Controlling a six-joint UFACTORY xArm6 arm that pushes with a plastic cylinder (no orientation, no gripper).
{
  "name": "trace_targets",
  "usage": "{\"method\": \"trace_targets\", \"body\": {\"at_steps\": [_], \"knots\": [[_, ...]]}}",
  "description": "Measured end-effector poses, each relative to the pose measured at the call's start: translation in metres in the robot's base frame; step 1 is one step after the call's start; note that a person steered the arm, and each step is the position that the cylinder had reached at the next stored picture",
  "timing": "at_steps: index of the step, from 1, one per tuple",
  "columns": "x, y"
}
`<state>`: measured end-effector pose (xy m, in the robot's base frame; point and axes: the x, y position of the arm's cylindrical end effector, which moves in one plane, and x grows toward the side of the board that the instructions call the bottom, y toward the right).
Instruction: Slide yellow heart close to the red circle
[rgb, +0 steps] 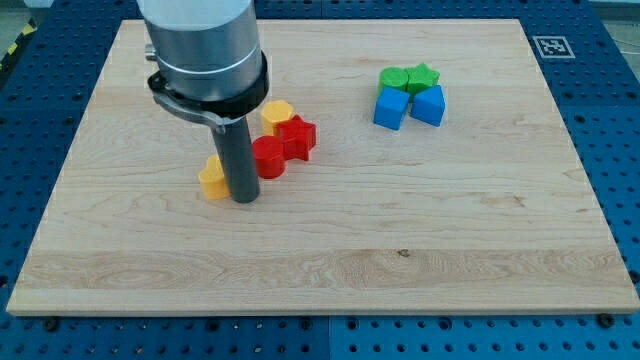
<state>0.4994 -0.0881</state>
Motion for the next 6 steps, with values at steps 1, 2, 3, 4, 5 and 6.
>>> {"method": "trace_targets", "body": {"at_steps": [1,2,3,4,5,6], "knots": [[0.005,-0.025],[0.005,-0.05],[-0.002,-0.053],[-0.005,-0.067],[-0.008,-0.09],[-0.026,-0.068]]}}
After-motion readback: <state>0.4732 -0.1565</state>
